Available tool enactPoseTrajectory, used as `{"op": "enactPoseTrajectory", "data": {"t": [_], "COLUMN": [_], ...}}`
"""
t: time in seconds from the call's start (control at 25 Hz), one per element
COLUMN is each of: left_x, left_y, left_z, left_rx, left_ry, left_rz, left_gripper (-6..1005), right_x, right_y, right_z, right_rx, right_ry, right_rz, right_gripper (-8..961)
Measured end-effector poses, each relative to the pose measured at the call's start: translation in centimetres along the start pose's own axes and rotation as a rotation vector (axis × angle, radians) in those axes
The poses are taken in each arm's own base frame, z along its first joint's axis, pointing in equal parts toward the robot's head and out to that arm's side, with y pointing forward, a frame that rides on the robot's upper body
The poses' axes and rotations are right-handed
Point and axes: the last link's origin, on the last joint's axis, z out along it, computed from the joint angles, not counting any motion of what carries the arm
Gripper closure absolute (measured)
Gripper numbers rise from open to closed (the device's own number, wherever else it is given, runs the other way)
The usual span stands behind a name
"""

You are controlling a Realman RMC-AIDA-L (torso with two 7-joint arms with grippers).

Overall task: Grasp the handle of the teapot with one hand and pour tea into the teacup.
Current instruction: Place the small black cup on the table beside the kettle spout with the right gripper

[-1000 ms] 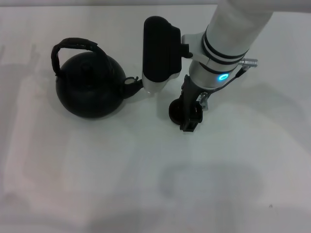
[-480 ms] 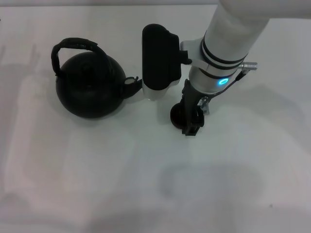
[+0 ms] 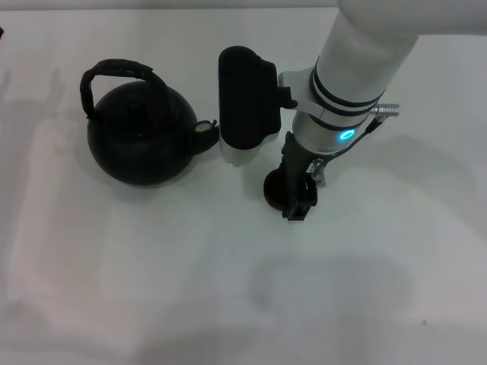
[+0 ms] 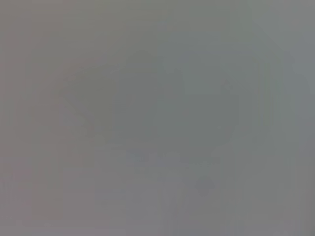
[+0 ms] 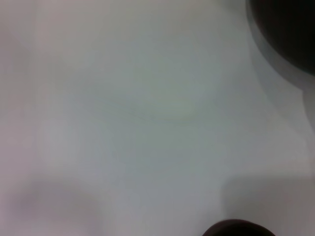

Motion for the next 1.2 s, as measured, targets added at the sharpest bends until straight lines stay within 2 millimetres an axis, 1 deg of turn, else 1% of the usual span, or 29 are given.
{"op": "enactPoseTrajectory", "data": {"t": [0.84, 1.2], "left_x": [0.15, 0.05], "left_y": [-0.17, -0.21], "left_z": [-0.11, -0.28], "left_rx": [0.0, 0.004], "left_ry": [0.008, 0.005], "left_rz": [0.004, 0.003], "left_gripper": [156, 155], "right_x": [-0.65, -0.75], "right_y": [0.29, -0.11], "right_z": [-0.27, -0.94], "right_rx": [-0.001, -0.006], "right_ry": [-0.025, -0.102], "right_rz": [-0.011, 0.048], "right_gripper": [113, 113]}}
